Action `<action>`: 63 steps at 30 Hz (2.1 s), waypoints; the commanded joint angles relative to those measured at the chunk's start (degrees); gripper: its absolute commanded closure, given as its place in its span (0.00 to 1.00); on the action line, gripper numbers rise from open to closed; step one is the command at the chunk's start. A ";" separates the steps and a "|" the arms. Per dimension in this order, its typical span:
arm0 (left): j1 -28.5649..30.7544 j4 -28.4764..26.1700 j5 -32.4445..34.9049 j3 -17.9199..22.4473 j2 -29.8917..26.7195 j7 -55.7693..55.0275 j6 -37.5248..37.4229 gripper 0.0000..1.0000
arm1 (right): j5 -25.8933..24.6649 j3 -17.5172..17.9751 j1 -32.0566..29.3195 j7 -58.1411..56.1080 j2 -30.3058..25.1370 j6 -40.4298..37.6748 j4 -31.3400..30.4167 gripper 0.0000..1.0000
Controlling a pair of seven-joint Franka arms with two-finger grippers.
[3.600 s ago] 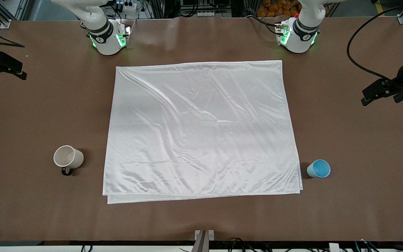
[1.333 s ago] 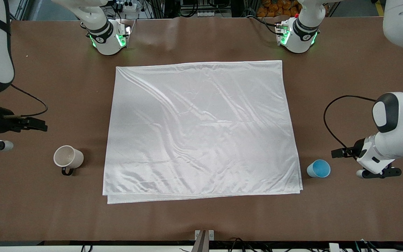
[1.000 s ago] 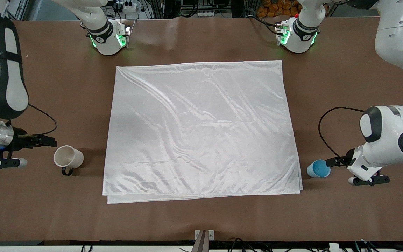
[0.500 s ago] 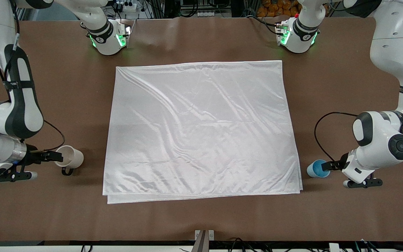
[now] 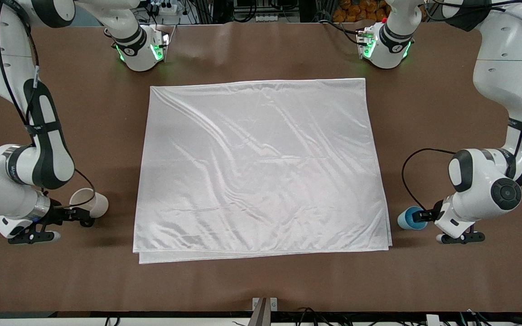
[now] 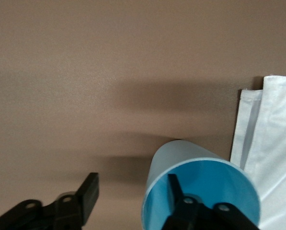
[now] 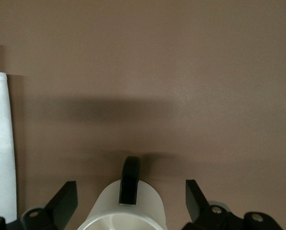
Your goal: Place blue cup into white mug on cloth
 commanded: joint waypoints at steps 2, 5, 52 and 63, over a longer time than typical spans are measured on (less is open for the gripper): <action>0.04 0.49 0.75 -0.14 0.38 -0.41 0.65 1.00 | 2.39 0.25 -0.30 -0.54 1.83 0.42 1.04 0.00; 0.13 0.49 0.66 -0.23 0.29 -0.41 0.65 1.00 | 3.54 0.25 -0.30 -0.54 2.18 0.42 0.95 0.00; -0.22 2.07 0.48 -2.69 -16.32 -0.32 -19.30 1.00 | 2.83 0.17 5.32 -0.47 -1.69 -8.72 2.70 1.00; -0.49 2.16 0.66 -4.18 -20.54 -0.14 -21.32 1.00 | 3.01 0.43 12.87 16.66 -2.04 -12.94 6.22 1.00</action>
